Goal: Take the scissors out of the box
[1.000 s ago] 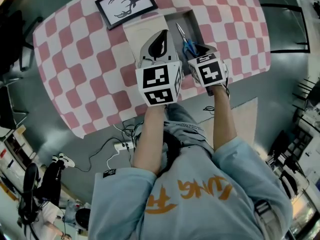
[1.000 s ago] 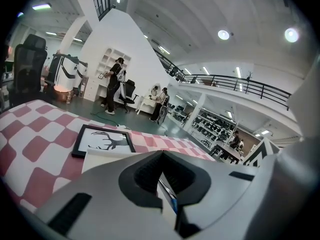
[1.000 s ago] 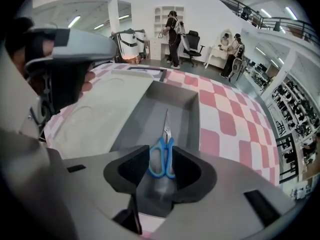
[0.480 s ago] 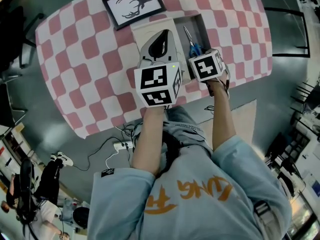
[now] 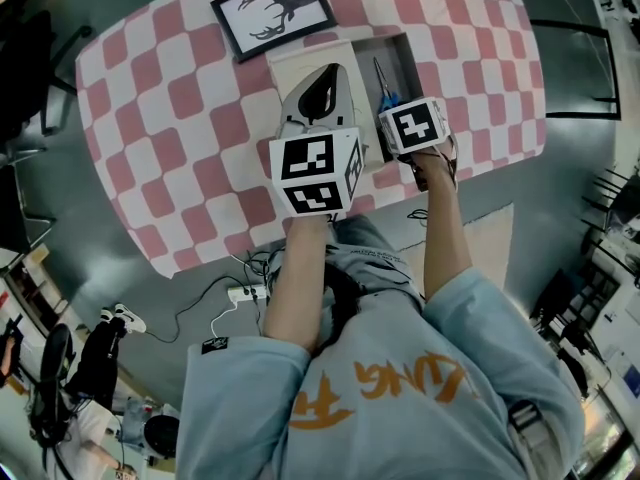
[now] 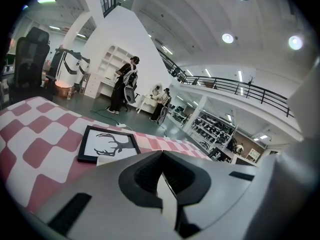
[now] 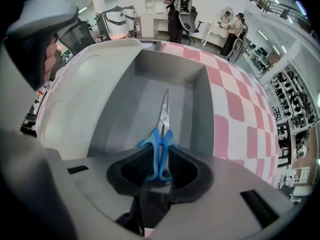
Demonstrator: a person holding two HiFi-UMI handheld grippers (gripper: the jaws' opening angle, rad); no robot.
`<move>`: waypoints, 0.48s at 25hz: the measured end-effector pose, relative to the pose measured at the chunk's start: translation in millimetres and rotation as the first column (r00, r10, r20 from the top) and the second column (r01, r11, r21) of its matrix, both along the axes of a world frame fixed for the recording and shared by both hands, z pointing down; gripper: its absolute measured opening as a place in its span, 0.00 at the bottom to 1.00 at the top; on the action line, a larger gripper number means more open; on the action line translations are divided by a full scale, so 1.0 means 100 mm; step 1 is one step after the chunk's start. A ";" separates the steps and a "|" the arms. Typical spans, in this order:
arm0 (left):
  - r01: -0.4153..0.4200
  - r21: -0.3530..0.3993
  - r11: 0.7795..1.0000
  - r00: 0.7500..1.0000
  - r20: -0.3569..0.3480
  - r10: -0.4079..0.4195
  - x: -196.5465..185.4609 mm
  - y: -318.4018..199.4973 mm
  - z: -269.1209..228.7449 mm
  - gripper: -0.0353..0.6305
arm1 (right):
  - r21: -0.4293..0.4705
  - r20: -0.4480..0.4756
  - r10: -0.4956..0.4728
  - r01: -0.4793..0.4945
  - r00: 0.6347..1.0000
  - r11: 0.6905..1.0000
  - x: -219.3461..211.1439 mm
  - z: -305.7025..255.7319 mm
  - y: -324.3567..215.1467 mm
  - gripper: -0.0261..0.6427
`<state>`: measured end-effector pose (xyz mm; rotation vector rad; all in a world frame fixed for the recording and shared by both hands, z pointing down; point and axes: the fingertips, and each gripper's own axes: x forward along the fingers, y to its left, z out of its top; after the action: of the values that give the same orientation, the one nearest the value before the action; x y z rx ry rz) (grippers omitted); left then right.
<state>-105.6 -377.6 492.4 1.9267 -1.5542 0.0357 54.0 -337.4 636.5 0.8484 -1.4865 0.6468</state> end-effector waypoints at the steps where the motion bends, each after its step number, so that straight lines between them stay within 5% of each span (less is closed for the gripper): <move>1: -0.002 -0.001 1.000 1.000 0.001 0.002 0.02 0.01 0.01 0.08 | 0.004 0.005 0.001 -0.001 1.000 1.000 0.00 0.00 0.00 0.18; 9: 0.004 -0.001 1.000 1.000 0.007 -0.004 0.12 0.11 -0.04 0.08 | 0.061 0.026 -0.045 0.044 0.999 0.997 -0.02 0.01 0.02 0.17; 12: 0.021 0.001 1.000 1.000 0.019 -0.021 0.13 0.16 -0.06 0.08 | 0.071 0.115 -0.018 0.010 0.993 0.997 -0.08 -0.03 0.07 0.16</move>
<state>-92.8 -361.7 486.0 1.9158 -1.5870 0.0452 45.5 -330.5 633.9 0.8654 -1.6261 0.6456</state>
